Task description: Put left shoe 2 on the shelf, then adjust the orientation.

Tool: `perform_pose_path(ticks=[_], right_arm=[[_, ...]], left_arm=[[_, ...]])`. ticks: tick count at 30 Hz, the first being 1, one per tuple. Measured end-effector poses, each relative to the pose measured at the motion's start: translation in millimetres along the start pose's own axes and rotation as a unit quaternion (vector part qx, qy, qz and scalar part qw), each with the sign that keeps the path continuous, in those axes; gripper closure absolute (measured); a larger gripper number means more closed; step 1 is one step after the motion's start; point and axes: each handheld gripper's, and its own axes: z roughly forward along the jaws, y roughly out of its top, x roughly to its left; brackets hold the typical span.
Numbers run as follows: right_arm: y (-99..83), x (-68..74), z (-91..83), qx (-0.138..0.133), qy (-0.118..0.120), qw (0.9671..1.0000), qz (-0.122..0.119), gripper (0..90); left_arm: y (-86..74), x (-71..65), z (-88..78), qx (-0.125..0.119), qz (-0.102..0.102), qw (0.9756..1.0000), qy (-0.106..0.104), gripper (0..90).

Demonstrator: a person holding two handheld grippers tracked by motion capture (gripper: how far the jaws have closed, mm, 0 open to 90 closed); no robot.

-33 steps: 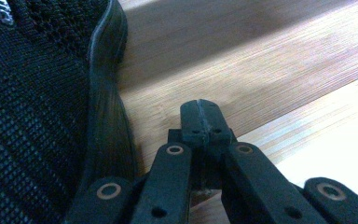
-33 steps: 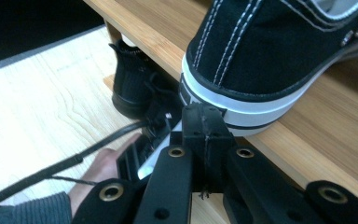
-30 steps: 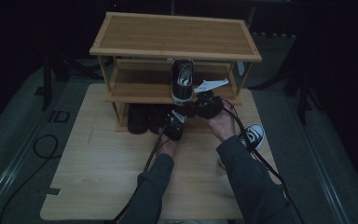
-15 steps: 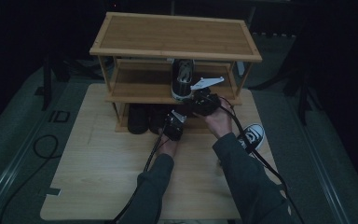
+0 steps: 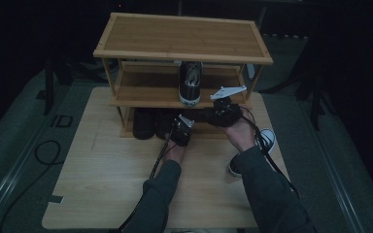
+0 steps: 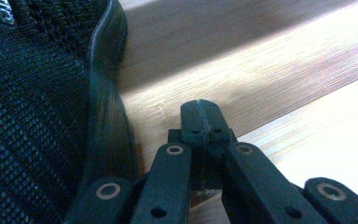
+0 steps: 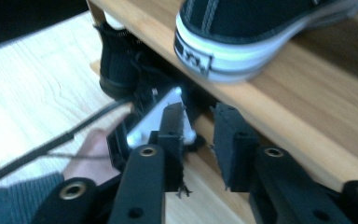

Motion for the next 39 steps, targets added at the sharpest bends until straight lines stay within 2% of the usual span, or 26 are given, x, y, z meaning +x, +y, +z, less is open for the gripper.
perform_pose_path(ticks=[6, 9, 17, 19, 20, 21, 24, 25, 32, 34, 35, 39], right_arm=[[-13.3, -3.2, -11.1, 0.014, -0.013, 0.9998, -0.001, 66.5], [-28.0, -9.7, -17.0, 0.020, -0.017, 0.9996, 0.010, 65.6], [-48.8, -21.9, -23.3, 0.031, -0.025, 0.9986, 0.033, 64.0], [-60.7, -28.5, -27.7, 0.036, -0.036, 0.9975, 0.048, 63.0], [-60.7, -28.5, -27.7, 0.036, -0.036, 0.9975, 0.048, 63.0], [-68.9, -34.4, -31.6, 0.040, -0.044, 0.9962, 0.064, 63.1], [-75.0, -38.2, -34.7, 0.043, -0.049, 0.9952, 0.073, 63.0], [-82.0, -41.6, -37.4, 0.047, -0.053, 0.9942, 0.081, 63.2], [-100.6, -48.8, -43.4, 0.059, -0.065, 0.9916, 0.096, 63.2], [-106.5, -51.5, -44.7, 0.064, -0.069, 0.9904, 0.102, 63.2], [-112.3, -53.6, -45.7, 0.071, -0.080, 0.9889, 0.103, 63.1], [-120.4, -57.0, -46.9, 0.077, -0.084, 0.9873, 0.111, 63.0]], left_arm=[[0.1, 0.1, 0.0, 0.001, 0.002, 1.0000, 0.000, 90.0], [0.1, 0.1, -0.2, 0.001, 0.001, 1.0000, 0.001, 90.0], [0.2, 0.5, -0.2, 0.002, 0.001, 1.0000, -0.003, 90.0], [0.1, 0.5, -0.1, 0.001, 0.001, 1.0000, -0.003, 90.0], [0.1, 0.5, -0.1, 0.001, 0.000, 1.0000, -0.003, 90.0], [0.1, 0.5, -0.1, 0.001, 0.000, 1.0000, -0.003, 90.0], [0.1, 0.6, -0.1, 0.001, 0.000, 1.0000, -0.003, 90.0], [0.1, 0.6, -0.1, 0.001, 0.000, 1.0000, -0.003, 90.0], [0.1, 1.2, -0.1, 0.001, -0.001, 1.0000, -0.005, 90.0], [0.1, 1.5, -0.1, 0.001, -0.003, 1.0000, -0.006, 90.0], [0.1, 1.6, -0.1, 0.001, -0.003, 1.0000, -0.006, 90.0], [0.0, 1.8, -0.1, 0.001, -0.003, 1.0000, -0.007, 90.0]])
